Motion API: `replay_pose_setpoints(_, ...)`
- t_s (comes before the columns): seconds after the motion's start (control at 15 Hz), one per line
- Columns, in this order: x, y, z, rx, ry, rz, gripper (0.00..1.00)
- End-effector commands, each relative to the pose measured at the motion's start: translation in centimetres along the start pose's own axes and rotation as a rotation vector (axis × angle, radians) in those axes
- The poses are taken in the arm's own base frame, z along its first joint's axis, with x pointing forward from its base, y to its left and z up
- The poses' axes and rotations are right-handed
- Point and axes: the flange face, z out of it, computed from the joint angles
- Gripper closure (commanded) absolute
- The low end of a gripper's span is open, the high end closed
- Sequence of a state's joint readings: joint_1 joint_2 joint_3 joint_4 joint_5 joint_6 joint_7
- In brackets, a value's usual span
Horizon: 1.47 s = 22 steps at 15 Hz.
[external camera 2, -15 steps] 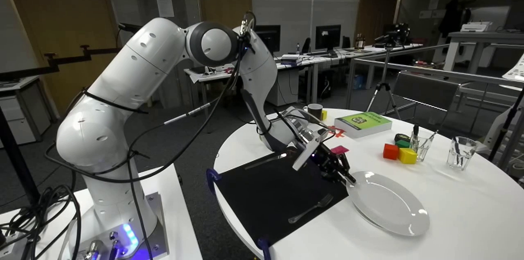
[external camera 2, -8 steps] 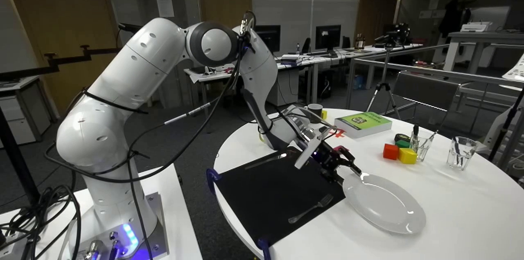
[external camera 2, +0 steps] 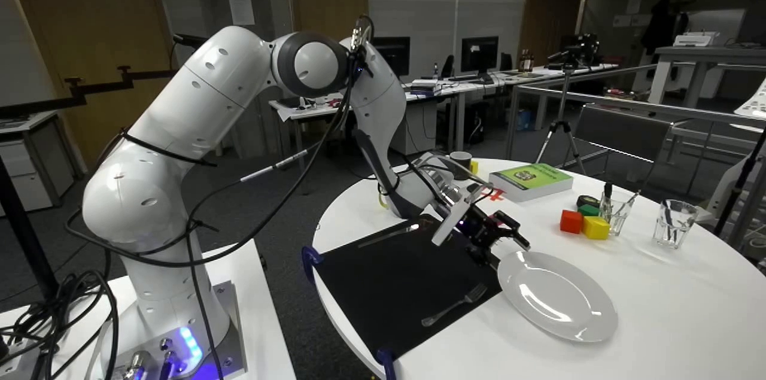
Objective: Move the plate on the black placemat onto the plate on the right side of the table
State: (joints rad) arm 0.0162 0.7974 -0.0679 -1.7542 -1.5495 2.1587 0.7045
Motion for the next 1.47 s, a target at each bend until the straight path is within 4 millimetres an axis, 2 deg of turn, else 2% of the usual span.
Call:
replay_pose_setpoints(0.0, 0.4, 1.3, -0.3, -0.047, -0.010, 0.022, 0.00)
replay_pose_setpoints(0.2, 0.5, 1.6, -0.4, -0.017, -0.021, 0.026, 0.00)
replay_pose_setpoints(0.33, 0.6, 2.6, -0.3, 0.016, -0.030, 0.041, 0.00)
replay_pose_setpoints(0.67, 0.8, 6.5, 1.2, 0.109, -0.077, 0.089, 0.00)
replay_pose_setpoints(0.93, 1.0, 8.9, 2.5, 0.179, -0.128, 0.114, 0.00)
replay_pose_setpoints(1.4, 1.4, 10.1, 2.4, 0.253, -0.156, 0.132, 0.00)
